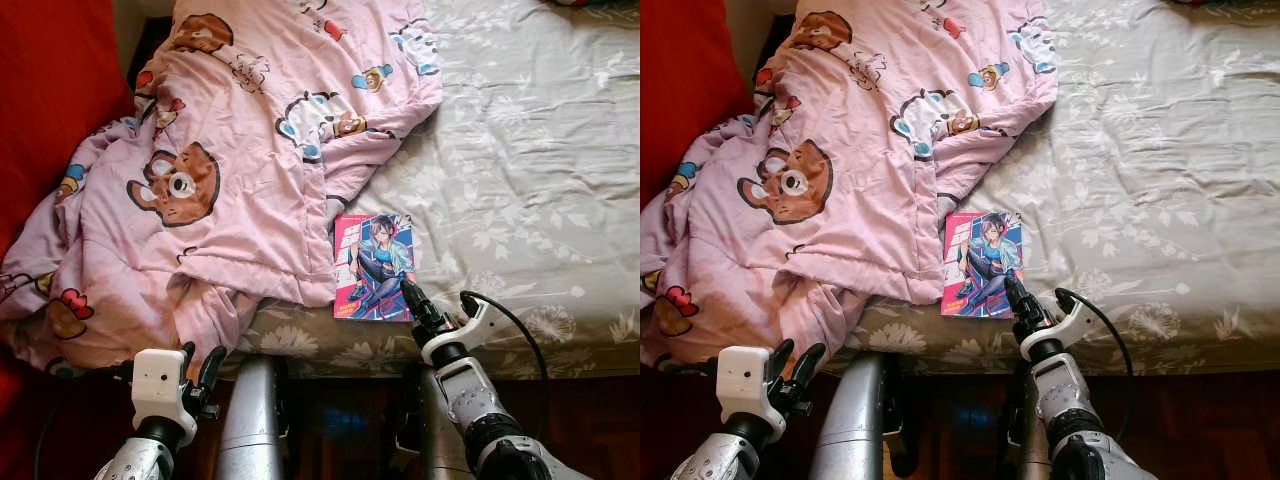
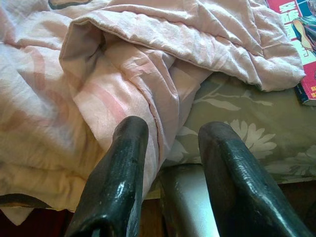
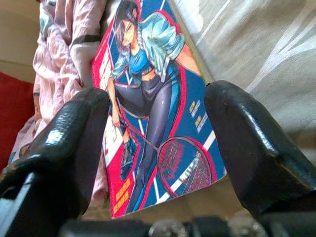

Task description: Clean up the room

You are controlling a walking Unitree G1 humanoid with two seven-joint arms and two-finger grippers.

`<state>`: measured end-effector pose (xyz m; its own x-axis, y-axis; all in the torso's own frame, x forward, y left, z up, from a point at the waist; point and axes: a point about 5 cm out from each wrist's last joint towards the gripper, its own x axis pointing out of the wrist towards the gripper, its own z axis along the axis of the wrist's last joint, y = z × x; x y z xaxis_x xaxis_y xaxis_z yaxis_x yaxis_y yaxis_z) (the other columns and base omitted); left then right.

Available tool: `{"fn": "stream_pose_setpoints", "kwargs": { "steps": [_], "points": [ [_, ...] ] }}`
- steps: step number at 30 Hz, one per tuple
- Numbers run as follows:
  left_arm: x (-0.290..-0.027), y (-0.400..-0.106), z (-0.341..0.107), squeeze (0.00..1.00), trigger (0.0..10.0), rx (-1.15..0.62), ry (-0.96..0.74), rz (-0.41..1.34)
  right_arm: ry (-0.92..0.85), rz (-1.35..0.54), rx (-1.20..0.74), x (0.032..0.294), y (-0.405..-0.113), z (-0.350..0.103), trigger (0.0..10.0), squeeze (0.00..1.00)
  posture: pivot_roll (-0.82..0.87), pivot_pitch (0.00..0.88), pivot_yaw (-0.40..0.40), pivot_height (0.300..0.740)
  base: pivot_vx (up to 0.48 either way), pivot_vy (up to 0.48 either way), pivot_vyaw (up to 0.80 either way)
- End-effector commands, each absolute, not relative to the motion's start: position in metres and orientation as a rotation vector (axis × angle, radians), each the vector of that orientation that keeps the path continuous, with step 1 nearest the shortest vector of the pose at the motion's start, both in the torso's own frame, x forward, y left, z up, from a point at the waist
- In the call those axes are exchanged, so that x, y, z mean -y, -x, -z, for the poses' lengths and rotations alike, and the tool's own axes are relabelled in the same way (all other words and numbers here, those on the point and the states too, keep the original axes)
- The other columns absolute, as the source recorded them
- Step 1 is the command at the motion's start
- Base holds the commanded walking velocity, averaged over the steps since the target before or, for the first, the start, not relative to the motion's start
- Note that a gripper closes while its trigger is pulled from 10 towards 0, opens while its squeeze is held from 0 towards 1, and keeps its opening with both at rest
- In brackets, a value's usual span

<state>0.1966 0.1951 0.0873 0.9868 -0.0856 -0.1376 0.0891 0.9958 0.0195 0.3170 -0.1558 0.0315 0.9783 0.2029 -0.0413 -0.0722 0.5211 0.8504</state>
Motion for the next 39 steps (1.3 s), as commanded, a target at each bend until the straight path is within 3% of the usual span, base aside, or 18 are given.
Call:
{"fn": "stream_pose_setpoints", "kwargs": {
  "steps": [1, 8, 21, 39],
  "points": [
    [-0.199, -0.191, -0.081, 0.00, 10.0, -0.178, -0.049, 0.083, -1.013, -0.108, -0.153, 0.162, -0.309, -0.022, 10.0, 0.00, 0.23, 0.323, 0.076, 0.596, 0.000, 0.000, 0.00],
    [-0.199, -0.192, -0.081, 0.00, 10.0, -0.177, -0.052, 0.086, -0.993, -0.042, -0.159, 0.168, -0.307, -0.019, 10.0, 0.00, 0.23, 0.321, 0.080, 0.596, 0.000, 0.000, 0.00],
    [-0.199, -0.192, -0.082, 0.00, 10.0, -0.179, -0.054, 0.091, -1.038, -0.169, -0.177, 0.153, -0.308, -0.021, 10.0, 0.00, 0.23, 0.324, 0.082, 0.596, 0.000, 0.000, 0.00],
    [-0.197, -0.183, -0.079, 0.00, 10.0, -0.198, -0.068, 0.105, -1.035, -0.169, -0.220, 0.153, -0.303, -0.015, 10.0, 0.00, 0.24, 0.356, 0.089, 0.596, 0.000, 0.000, 0.00]
  ]
}}
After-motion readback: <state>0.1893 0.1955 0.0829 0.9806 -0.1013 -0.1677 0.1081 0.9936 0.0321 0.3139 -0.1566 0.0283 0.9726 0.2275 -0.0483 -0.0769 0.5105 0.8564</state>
